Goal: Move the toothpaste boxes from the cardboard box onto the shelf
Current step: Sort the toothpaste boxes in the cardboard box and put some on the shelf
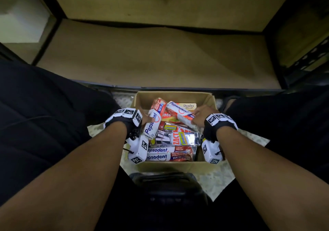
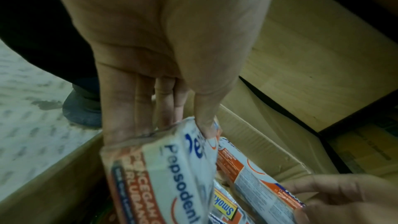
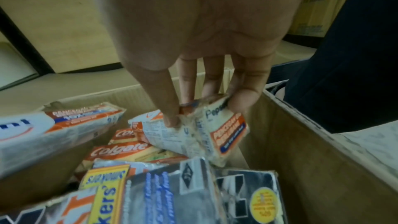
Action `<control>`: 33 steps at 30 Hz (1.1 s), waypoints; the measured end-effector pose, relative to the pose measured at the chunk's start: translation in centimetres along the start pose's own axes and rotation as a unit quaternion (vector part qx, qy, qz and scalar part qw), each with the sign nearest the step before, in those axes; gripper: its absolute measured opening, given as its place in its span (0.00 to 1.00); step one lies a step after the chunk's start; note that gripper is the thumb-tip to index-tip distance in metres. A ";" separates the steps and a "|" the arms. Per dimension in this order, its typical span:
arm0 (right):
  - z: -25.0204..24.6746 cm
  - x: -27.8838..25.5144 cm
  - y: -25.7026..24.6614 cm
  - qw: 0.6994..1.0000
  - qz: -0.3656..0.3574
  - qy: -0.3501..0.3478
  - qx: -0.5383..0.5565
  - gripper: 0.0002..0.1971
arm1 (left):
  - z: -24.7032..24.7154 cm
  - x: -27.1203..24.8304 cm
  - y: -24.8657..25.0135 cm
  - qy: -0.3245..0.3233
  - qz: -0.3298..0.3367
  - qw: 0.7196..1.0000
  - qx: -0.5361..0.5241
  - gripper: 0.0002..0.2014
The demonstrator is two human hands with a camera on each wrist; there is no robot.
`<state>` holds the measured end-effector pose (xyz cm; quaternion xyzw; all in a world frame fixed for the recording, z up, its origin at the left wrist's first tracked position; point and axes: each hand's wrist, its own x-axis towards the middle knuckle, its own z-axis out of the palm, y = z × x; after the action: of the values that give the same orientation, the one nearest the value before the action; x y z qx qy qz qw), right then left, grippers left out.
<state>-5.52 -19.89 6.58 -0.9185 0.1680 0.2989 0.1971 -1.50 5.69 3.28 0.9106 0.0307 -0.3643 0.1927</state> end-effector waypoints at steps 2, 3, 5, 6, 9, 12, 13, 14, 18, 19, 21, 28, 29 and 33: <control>-0.2 0.1 -0.3 1.000 0.000 0.001 0.025 0.28 | 0.4 2.3 -1.0 0.013 -0.015 0.999 0.032 0.47; -0.3 0.2 -0.4 0.999 0.001 0.000 0.040 0.22 | 0.8 3.5 -1.6 0.016 -0.025 0.999 0.036 0.47; -0.2 0.4 -0.7 0.997 -0.011 -0.016 0.076 0.16 | 0.9 4.1 -1.5 0.011 -0.039 0.999 0.031 0.42; 0.0 0.4 -1.0 0.995 -0.020 -0.036 0.096 0.15 | 0.8 3.9 -1.2 0.009 -0.046 0.999 0.023 0.37; 1.3 0.5 -1.8 0.989 -0.031 -0.087 0.112 0.10 | -0.1 0.3 0.6 -0.020 -0.046 0.999 -0.004 0.23; 2.3 1.5 -2.3 0.990 -0.028 -0.085 0.110 0.22 | 0.1 -0.4 1.4 -0.047 -0.028 0.997 -0.048 0.14; 2.4 1.8 -2.5 0.990 -0.024 -0.086 0.113 0.25 | 0.3 -0.2 1.4 -0.052 -0.027 0.997 -0.052 0.12; 2.5 2.1 -2.6 0.988 -0.024 -0.091 0.119 0.23 | 0.5 0.2 1.5 -0.051 -0.025 0.996 -0.069 0.13; 3.1 2.9 -3.3 0.981 -0.024 -0.091 0.170 0.15 | 1.0 0.9 1.5 -0.042 -0.027 0.987 -0.154 0.10; 3.3 3.1 -3.3 0.981 -0.027 -0.084 0.174 0.15 | 1.1 1.0 1.5 -0.034 -0.030 0.986 -0.161 0.08; 3.9 3.5 -3.5 0.980 -0.019 -0.077 0.181 0.15 | 1.3 1.3 1.5 -0.013 -0.027 0.985 -0.169 0.12; 4.3 4.5 -3.8 0.982 -0.008 -0.066 0.178 0.13 | 1.4 1.2 1.2 0.011 -0.007 0.975 -0.222 0.07; 4.2 4.4 -3.9 0.984 -0.011 -0.063 0.169 0.14 | 1.4 1.3 1.1 0.012 -0.009 0.973 -0.231 0.06; 4.2 4.1 -3.8 0.986 -0.015 -0.058 0.154 0.15 | 1.7 1.0 0.9 0.022 -0.008 0.969 -0.248 0.05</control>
<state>-2.84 -15.45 1.90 -0.8605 0.1865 0.3194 0.3503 -1.67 4.19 1.77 0.8422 0.1312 -0.3263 0.4087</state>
